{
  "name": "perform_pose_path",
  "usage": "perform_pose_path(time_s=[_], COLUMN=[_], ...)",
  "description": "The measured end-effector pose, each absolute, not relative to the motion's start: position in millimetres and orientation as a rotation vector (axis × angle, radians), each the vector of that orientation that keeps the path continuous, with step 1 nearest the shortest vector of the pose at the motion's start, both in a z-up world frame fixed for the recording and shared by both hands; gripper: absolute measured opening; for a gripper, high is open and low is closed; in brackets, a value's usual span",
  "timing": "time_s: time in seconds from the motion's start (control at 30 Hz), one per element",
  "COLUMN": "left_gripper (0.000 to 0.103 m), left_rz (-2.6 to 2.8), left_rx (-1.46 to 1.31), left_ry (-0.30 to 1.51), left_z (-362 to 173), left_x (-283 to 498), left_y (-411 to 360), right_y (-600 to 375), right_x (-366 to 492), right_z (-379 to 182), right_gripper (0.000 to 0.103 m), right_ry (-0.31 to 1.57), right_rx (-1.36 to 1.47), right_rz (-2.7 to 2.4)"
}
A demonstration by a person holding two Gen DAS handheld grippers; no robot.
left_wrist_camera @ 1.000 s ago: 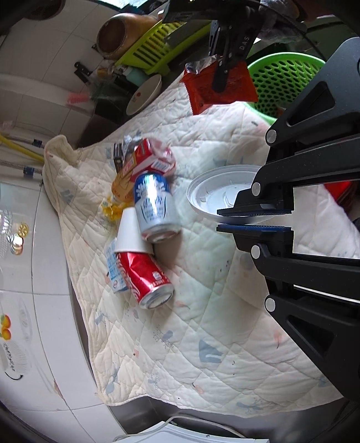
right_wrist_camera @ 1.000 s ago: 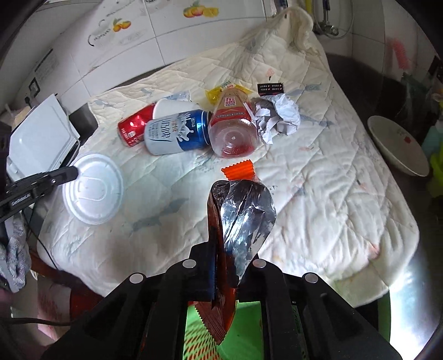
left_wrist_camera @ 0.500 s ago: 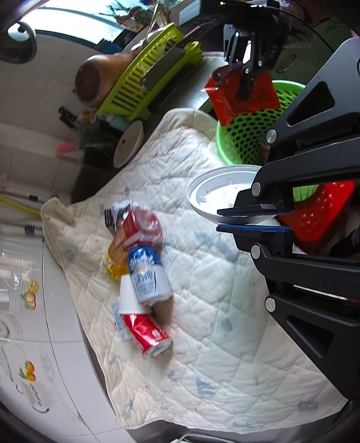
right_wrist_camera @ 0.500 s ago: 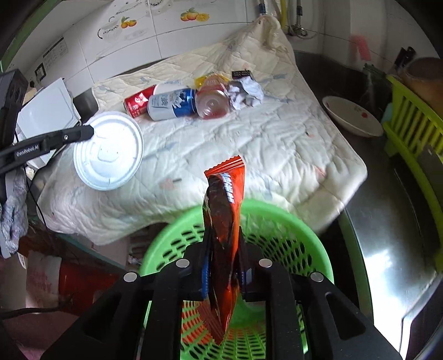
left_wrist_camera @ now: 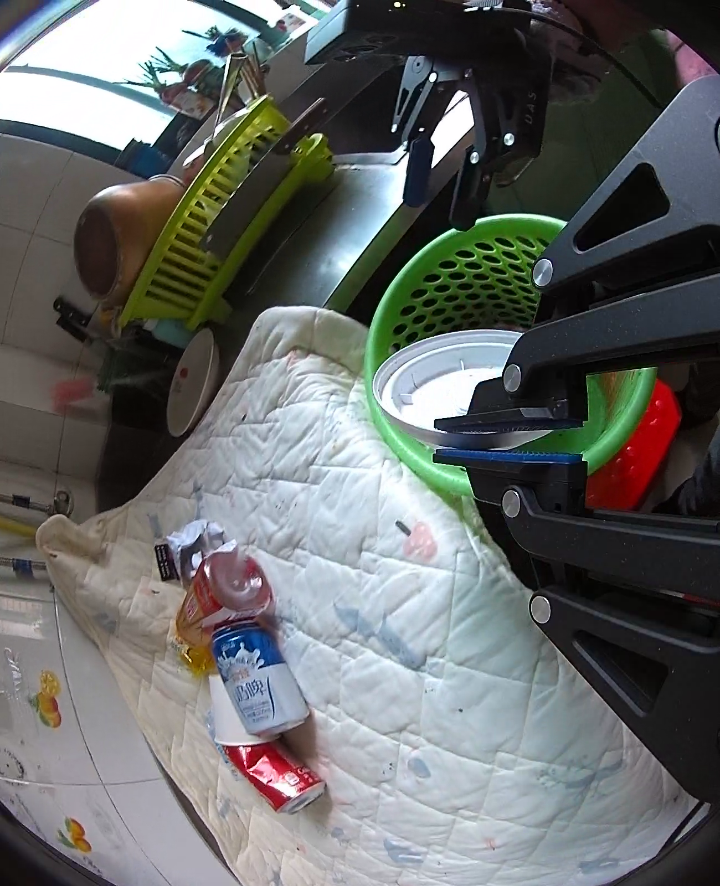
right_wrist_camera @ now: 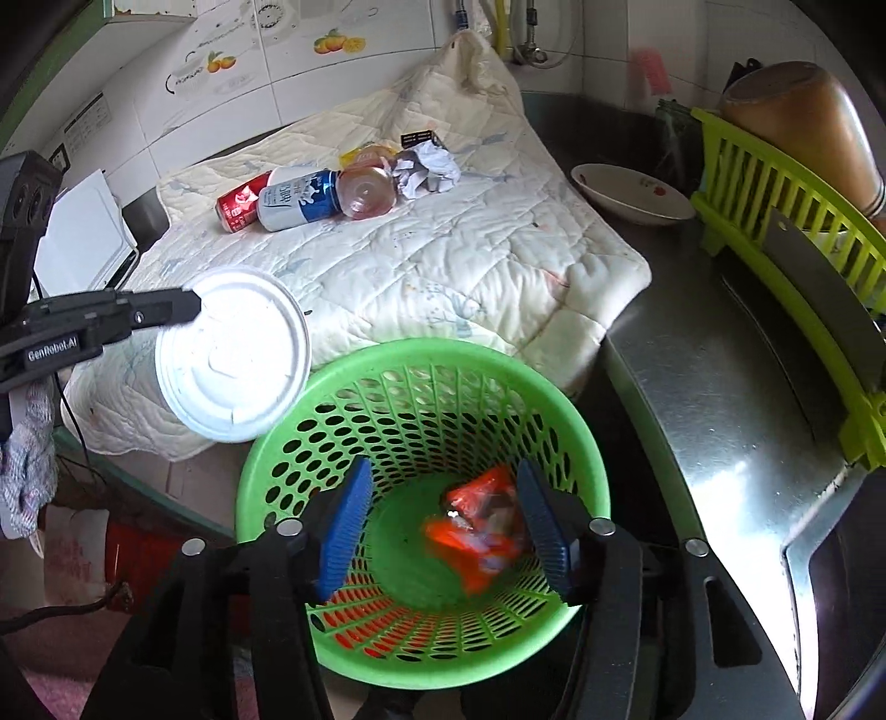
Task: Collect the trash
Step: 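Lower the white lid into the green basket and open the left gripper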
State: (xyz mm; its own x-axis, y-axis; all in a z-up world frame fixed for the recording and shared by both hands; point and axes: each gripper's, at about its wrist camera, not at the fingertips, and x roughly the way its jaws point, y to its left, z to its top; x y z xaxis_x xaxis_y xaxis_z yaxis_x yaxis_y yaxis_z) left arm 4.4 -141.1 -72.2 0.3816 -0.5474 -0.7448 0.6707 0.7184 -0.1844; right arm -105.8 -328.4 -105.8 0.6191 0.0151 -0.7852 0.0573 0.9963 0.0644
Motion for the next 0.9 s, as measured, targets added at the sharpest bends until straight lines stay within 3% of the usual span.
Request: perform_pose_path(time_s=[0.53, 0.6, 0.83, 0.9], left_gripper=[0.009, 0.021, 0.029, 0.039], left_rz=[-0.863, -0.857, -0.813, -0.785], left_rx=[0.179, 0.178, 0.158, 0.150], left_ry=[0.993, 0.992, 0.972, 0.962], left_z=[-97.2, -97.3, -90.0, -87.0], left_x=[-8.9, -7.6, 6.7, 13.8], left_y=[-166.6, -165.3, -152.0, -145.2], right_y=[-346.5, -345.3, -341.7, -339.5], right_x=[-121.6, -119.5, -103.7, -97.9], right_z=[-95.6, -95.4, -91.2, -89.8], right_gripper=[0.060, 0.061, 0.065, 0.066], right_ry=[0.870, 0.869, 0.862, 0.860], right_rx=[0.100, 0.098, 0.091, 0.085], right_rz=[-0.053, -0.051, -0.033, -0.029])
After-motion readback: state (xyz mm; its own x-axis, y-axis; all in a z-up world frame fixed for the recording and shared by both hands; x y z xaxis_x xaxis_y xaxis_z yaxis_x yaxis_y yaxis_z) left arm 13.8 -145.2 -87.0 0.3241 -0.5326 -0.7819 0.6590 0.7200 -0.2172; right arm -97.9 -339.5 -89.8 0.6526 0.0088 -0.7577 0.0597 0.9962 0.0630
